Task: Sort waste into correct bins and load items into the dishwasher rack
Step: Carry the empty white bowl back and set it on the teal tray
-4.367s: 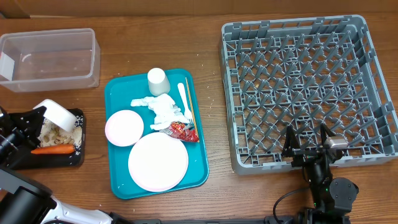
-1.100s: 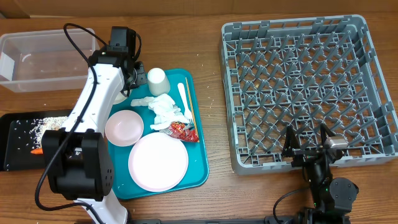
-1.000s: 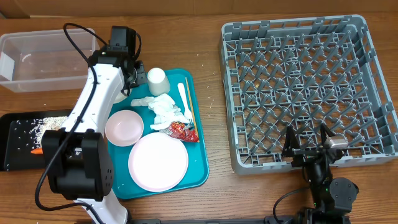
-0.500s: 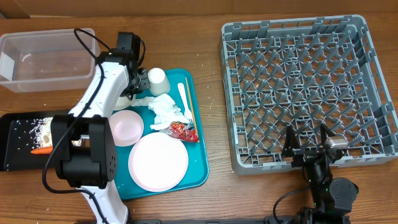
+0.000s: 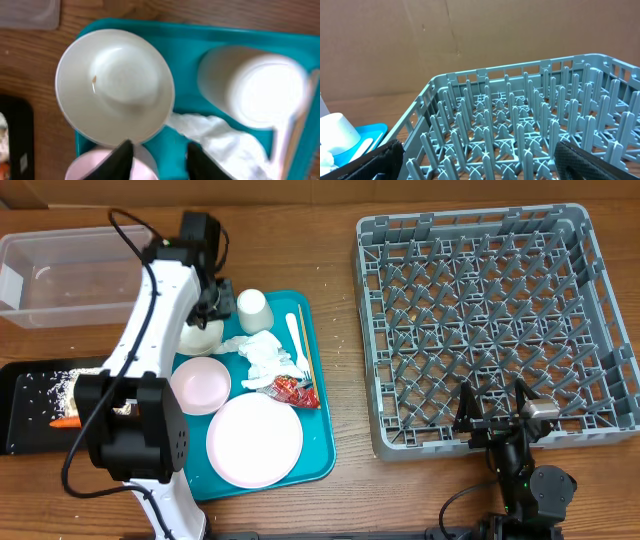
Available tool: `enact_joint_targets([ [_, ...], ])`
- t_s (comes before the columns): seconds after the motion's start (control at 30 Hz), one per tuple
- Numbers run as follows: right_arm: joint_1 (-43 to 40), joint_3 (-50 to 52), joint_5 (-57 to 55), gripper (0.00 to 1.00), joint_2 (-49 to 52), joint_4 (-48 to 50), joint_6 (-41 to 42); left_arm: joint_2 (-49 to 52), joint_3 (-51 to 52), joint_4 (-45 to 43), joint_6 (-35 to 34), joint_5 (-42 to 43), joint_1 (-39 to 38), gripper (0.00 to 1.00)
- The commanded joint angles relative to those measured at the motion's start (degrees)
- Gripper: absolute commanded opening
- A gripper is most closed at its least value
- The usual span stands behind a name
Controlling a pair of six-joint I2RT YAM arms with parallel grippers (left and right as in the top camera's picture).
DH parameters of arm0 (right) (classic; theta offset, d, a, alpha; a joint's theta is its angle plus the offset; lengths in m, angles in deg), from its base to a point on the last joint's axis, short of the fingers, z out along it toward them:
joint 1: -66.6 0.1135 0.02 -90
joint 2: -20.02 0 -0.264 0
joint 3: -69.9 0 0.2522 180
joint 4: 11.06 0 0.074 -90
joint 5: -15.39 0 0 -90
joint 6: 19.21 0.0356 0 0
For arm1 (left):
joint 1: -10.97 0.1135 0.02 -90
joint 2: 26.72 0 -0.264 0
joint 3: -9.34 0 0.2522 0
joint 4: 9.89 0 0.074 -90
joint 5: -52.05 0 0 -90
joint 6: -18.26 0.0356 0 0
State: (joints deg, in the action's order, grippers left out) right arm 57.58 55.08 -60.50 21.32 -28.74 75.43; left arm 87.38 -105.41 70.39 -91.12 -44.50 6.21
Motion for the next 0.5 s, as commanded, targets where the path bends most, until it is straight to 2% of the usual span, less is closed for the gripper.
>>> enact_joint_targets([
  [0.0, -0.37, 0.59, -0.55, 1.00, -0.02, 0.44, -0.17, -4.55, -9.16, 5.81, 0.02, 6.64, 0.28, 0.48],
  [0.07, -0.37, 0.59, -0.52, 1.00, -0.02, 0.44, -0.15, -6.14, -12.17, 8.83, 0.02, 9.46, 0.28, 0.59],
  [0.17, -0.37, 0.59, -0.55, 1.00, -0.02, 0.44, -0.17, -9.29, -15.23, 12.87, 0.04, 13.27, 0.26, 0.87],
  [0.2, -0.37, 0.59, -0.55, 1.00, -0.02, 0.44, -0.17, -10.38, -15.39, 13.70, 0.09, 14.34, 0.22, 0.93],
  [0.27, -0.37, 0.59, -0.55, 1.00, -0.02, 0.44, -0.17, -12.90, -15.39, 16.09, 0.09, 16.06, 0.15, 1.00],
  [0.47, -0.37, 0.59, -0.55, 1.00, -0.02, 0.44, -0.17, -16.76, -15.37, 26.51, 0.70, 19.93, -1.68, 0.99],
])
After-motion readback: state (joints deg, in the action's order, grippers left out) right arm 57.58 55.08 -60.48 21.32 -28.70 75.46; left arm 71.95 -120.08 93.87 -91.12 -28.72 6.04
